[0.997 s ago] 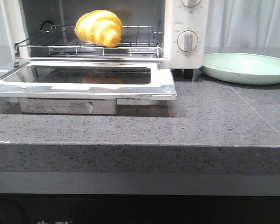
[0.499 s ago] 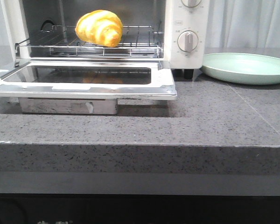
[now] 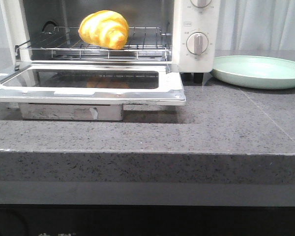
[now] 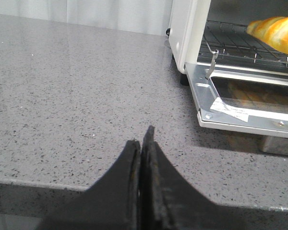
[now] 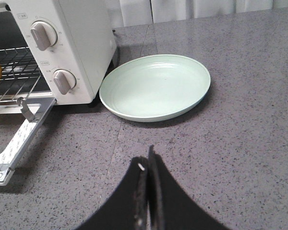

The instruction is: Put bread in oven

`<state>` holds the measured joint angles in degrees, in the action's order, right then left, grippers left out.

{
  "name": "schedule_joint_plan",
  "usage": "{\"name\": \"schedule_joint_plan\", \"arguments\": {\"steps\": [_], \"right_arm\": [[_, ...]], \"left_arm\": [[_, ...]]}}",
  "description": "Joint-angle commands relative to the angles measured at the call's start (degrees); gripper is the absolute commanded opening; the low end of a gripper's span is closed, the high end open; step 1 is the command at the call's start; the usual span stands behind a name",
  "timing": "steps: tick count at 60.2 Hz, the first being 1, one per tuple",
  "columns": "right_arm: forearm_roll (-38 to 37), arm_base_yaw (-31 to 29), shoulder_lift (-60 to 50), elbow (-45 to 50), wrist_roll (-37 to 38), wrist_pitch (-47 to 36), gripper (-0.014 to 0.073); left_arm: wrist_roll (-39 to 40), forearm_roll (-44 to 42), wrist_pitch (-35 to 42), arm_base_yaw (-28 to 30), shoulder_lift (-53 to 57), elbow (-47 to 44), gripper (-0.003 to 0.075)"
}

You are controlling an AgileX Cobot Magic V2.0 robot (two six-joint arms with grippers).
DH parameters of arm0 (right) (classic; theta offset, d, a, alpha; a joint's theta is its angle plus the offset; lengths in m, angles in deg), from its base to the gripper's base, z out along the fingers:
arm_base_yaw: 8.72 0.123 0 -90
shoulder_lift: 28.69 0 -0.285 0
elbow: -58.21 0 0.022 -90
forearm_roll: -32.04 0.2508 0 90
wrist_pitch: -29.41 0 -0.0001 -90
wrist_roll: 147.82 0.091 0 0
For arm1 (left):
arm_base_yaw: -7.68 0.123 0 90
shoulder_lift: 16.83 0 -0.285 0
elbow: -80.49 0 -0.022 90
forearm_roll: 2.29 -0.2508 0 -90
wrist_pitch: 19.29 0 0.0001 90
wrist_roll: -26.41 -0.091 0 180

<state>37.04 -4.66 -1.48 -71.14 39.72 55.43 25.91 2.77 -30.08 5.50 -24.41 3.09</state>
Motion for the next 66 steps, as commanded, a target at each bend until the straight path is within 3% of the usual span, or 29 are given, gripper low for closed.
{"name": "schedule_joint_plan", "arguments": {"steps": [1,35,49,66], "right_arm": [[-0.39,-0.36,0.40,-1.59,-0.50,-4.55,-0.0016],[-1.59,-0.36,0.32,-0.90,-0.55,-5.61,-0.0016],[-3.12,-0.36,-6.29,12.26,-5.74,-19.95,-0.0016],[-2.58,-2.20,-21.28,26.23,-6.61,-17.98,-0.0016]], "left_arm": [[0.01,0.10,4.72,0.12,1.02,-0.46,-0.0020],[0.01,0.10,4.72,0.12,1.02,-0.46,-0.0020],[0.01,0.10,4.72,0.12,1.02,-0.46,-0.0020],[0.01,0.10,4.72,0.12,1.02,-0.46,-0.0020]]}}
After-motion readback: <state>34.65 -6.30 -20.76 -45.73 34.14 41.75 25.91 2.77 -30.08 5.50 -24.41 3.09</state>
